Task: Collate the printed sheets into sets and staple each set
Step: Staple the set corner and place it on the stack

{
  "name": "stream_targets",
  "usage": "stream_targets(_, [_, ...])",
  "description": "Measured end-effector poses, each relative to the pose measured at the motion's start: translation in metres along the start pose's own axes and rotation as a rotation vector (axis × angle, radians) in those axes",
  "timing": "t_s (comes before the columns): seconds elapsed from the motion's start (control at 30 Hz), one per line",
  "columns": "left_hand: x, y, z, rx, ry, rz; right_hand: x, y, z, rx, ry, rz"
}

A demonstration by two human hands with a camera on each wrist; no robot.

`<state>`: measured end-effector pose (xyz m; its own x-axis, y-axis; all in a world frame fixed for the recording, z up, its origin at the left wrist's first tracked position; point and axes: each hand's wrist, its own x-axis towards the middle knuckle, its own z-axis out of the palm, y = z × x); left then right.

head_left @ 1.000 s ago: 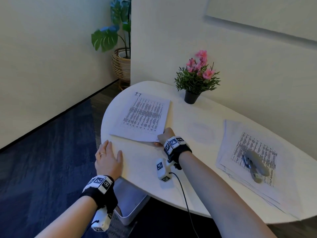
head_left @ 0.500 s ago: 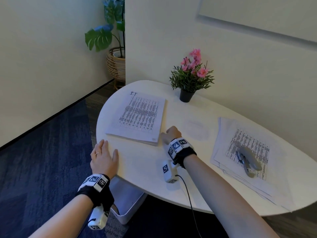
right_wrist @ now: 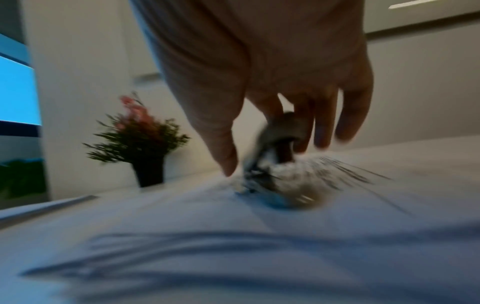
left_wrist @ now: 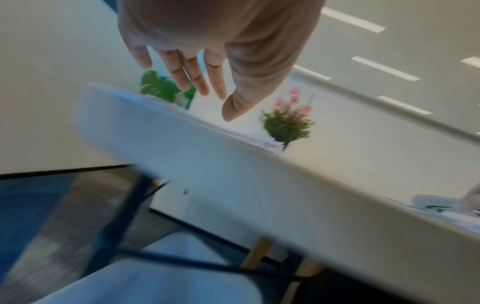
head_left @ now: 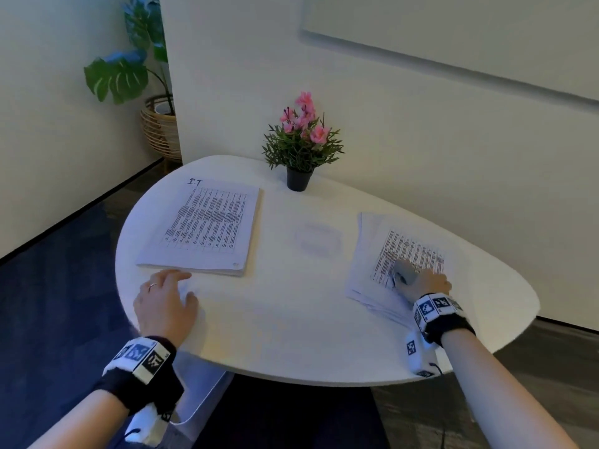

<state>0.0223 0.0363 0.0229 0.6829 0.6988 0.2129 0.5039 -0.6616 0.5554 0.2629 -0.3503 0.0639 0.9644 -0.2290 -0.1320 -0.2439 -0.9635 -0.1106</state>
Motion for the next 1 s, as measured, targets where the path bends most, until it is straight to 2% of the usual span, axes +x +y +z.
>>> stream_targets(0.07, [-0.002, 0.032, 0.003, -0.044, -0.055, 0.193, 0.009, 0.018, 0.008, -0.018, -0.070, -0.049])
stream_targets(0.17, [-0.007, 0.085, 0.011, -0.097, -0.209, 0.400, 0.017, 0.033, 0.014, 0.142, -0.098, -0.108])
stream_targets(0.23, [-0.013, 0.119, 0.022, -0.119, -0.363, 0.467, 0.019, 0.044, 0.015, 0.310, -0.080, -0.075])
stream_targets(0.33, [-0.022, 0.163, 0.044, -0.062, -0.607, 0.541, 0.020, 0.065, 0.014, 0.506, 0.068, 0.074])
stream_targets(0.4, [-0.029, 0.187, 0.059, 0.001, -0.744, 0.591, 0.025, 0.079, 0.015, 0.479, 0.091, 0.145])
stream_targets(0.47, [-0.035, 0.207, 0.072, 0.032, -0.848, 0.620, 0.028, 0.086, 0.015, 0.377, -0.004, 0.136])
stream_targets(0.57, [-0.037, 0.227, 0.089, 0.058, -0.946, 0.559, 0.027, 0.081, 0.014, 0.253, -0.148, 0.014])
stream_targets(0.7, [-0.034, 0.237, 0.107, 0.038, -1.006, 0.374, 0.027, 0.072, 0.014, 0.192, -0.151, -0.068])
stream_targets(0.83, [-0.031, 0.231, 0.120, -0.133, -0.982, 0.218, 0.022, 0.063, 0.016, 0.136, -0.062, -0.065])
stream_targets(1.0, [-0.027, 0.236, 0.128, -0.276, -0.905, 0.089, 0.019, 0.056, 0.014, 0.162, -0.153, -0.041])
